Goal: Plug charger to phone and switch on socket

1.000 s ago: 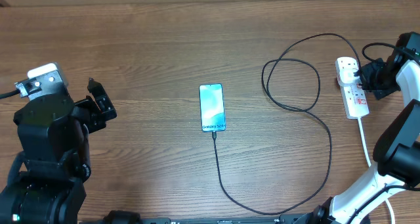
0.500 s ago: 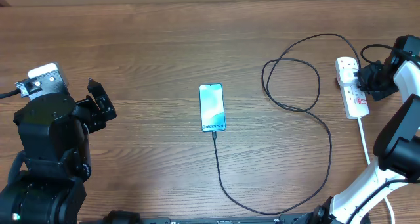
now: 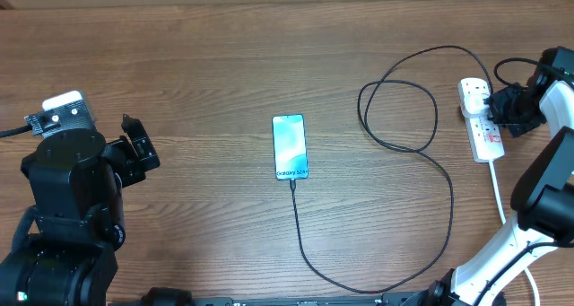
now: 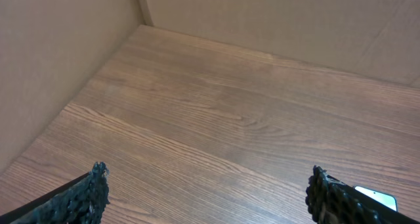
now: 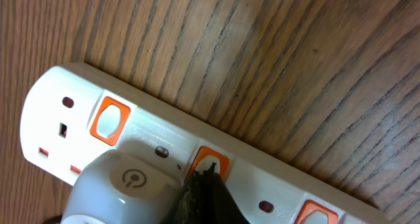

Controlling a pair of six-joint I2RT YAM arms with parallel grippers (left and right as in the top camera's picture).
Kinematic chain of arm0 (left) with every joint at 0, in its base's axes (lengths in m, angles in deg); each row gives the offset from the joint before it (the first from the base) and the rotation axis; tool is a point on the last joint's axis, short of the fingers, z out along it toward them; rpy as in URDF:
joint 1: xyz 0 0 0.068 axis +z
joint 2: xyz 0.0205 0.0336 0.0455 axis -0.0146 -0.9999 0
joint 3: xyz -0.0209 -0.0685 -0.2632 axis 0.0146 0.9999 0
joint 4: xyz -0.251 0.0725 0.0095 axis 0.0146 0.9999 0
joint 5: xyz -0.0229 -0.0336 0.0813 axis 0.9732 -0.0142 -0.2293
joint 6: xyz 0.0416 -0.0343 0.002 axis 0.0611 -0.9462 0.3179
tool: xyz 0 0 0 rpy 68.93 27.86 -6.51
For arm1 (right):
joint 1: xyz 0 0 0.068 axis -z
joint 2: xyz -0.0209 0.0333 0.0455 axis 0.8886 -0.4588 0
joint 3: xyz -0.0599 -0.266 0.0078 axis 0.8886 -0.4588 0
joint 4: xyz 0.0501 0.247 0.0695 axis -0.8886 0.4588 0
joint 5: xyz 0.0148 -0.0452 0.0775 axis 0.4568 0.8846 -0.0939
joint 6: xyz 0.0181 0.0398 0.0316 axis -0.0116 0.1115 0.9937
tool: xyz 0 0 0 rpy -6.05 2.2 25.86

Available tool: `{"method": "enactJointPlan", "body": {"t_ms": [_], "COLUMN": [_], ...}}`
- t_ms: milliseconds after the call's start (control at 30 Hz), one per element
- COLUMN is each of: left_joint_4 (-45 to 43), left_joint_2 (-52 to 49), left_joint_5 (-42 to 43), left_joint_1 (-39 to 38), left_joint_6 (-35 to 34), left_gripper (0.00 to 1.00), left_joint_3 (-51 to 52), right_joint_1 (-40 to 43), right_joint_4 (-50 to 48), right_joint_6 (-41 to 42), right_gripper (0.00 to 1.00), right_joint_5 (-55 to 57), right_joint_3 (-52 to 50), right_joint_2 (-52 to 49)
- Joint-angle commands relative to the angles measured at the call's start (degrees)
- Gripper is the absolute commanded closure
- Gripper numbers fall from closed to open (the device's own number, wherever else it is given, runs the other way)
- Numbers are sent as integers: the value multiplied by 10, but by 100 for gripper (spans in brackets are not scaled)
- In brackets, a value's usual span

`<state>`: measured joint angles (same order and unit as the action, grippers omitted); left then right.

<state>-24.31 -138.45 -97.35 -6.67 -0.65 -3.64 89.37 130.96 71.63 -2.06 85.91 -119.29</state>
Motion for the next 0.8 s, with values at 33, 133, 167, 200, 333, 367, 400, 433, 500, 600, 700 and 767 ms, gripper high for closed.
{"method": "enactJointPlan", "body": {"t_ms": [33,133,167,200,333,367,400,433,500,600,700,767], "left_joint_4": [0,0,0,0,0,0,0,0,0,1,0,0], "left_joint_2": [3,3,3,3,3,5,5,6,10,27,64,93], "left_joint_5": [-10,-10,-10,-10,-10,-10,-10,-10,-10,-10,-10,-10], "left_joint_1": [-2,-2,-2,-2,-2,-2,-2,-2,-2,-2,-2,-2], "left_joint_6": [-7,-7,-7,-7,-7,-7,-7,-7,-7,-7,-7,-7], "left_gripper": [0,0,0,0,0,0,0,0,0,0,0,0], "left_joint_3": [2,2,2,2,2,2,2,2,2,2,3,3], "right_joint_1": [-37,-43,-45,-45,-45,-44,-44,-44,-44,-44,-44,-44], "right_joint_4": [-2,0,2,7,36,50,61,72,89,116,135,138], "right_joint_6": [-13,-21,-21,-21,-23,-23,-25,-34,-52,-64,-63,-63], "right_gripper": [96,96,96,96,96,96,96,96,96,96,96,96], "right_joint_5": [-46,-46,-46,-46,-46,-46,-46,-46,-45,-28,-8,-5], "right_joint_3": [-5,-5,-5,-5,-4,-3,-3,-2,1,3,3,3], "right_joint_2": [-56,-63,-64,-64,-63,-59,-55,-48,-27,26,103,161]}}
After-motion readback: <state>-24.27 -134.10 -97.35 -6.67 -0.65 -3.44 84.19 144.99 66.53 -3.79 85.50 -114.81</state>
